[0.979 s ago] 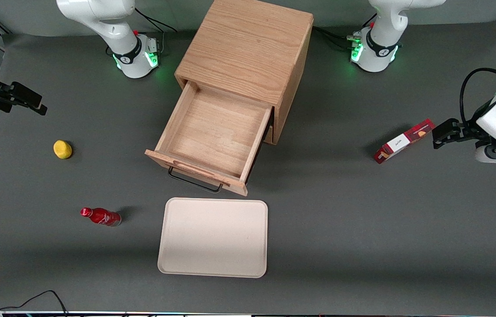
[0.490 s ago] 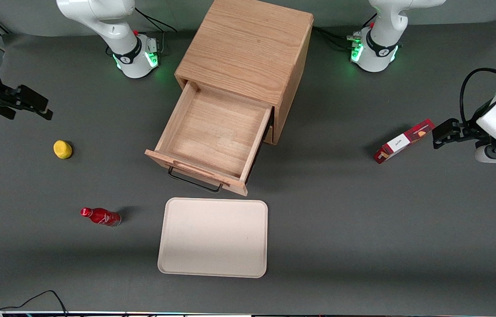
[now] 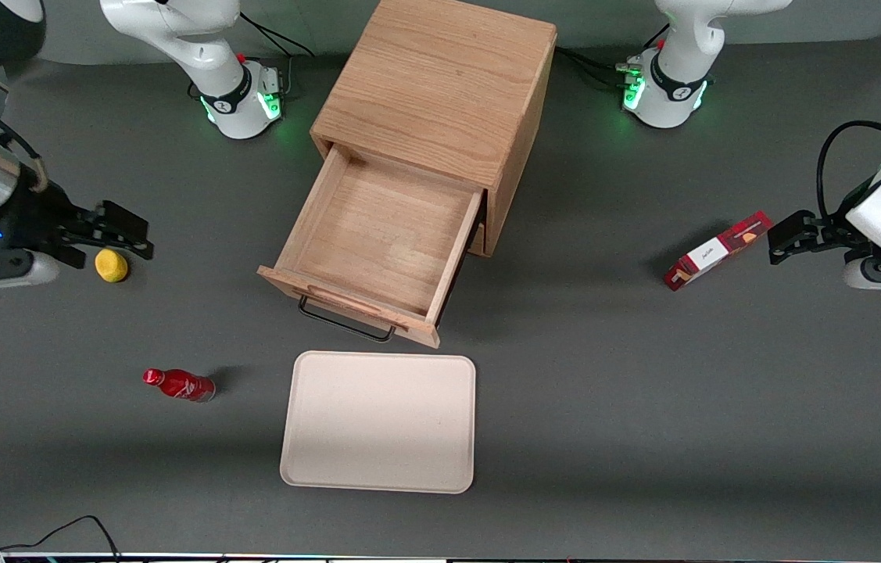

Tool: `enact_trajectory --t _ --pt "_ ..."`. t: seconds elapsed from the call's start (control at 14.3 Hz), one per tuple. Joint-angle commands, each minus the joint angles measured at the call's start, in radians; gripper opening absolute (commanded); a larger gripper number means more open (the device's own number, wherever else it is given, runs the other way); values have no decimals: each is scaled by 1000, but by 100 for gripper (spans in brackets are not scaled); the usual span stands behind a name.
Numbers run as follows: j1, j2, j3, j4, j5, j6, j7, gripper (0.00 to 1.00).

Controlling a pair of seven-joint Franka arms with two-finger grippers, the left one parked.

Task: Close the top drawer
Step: 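Move the right gripper toward the open drawer's black handle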

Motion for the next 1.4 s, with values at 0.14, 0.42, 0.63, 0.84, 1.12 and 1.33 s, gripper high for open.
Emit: enact_trajectory --t 0.14,0.42,0.63,0.84,1.12,1.33 --pt "11 98 88 116 -17 27 124 100" --pt "11 141 203 113 -34 115 127 100" --pt "11 169 230 113 -34 139 115 100" --pt "13 213 238 119 -34 176 -239 100" --pt "37 273 237 168 -37 153 -495 100" --pt "39 371 232 252 -60 118 -644 100"
